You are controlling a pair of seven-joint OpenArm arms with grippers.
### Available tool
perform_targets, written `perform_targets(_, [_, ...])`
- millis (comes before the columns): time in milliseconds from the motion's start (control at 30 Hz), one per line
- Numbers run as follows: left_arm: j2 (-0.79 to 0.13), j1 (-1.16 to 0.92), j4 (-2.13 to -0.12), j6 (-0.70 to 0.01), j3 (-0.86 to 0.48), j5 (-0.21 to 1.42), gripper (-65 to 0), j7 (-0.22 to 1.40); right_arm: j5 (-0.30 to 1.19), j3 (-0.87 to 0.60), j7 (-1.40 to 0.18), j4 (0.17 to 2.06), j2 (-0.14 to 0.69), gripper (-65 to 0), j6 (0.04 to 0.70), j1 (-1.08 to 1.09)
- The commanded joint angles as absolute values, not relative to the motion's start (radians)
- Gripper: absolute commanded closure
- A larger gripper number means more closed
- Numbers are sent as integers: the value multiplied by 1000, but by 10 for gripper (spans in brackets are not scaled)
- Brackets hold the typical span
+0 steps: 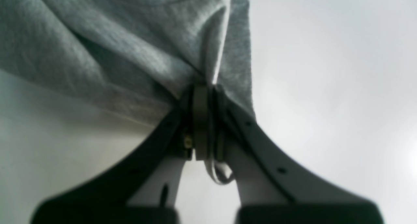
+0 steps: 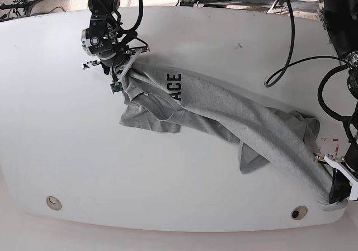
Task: Fold the T-shirt properly
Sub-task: 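Swing the right gripper with its shirt edge toward the left gripper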
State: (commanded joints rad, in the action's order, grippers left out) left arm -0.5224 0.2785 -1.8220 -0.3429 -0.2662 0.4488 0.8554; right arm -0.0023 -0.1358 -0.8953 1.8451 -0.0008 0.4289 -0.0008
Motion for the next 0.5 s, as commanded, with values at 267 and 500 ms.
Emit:
perform_targets(267, [-518,249,-1854,-343,-289,414,-24,852,-2,-136,-895,1844,-1,-29,429,2])
perform_targets(500, [-518,242,-1857,-343,-305,414,-24,854,-2,-130,-895,1842,-1,-29,429,13])
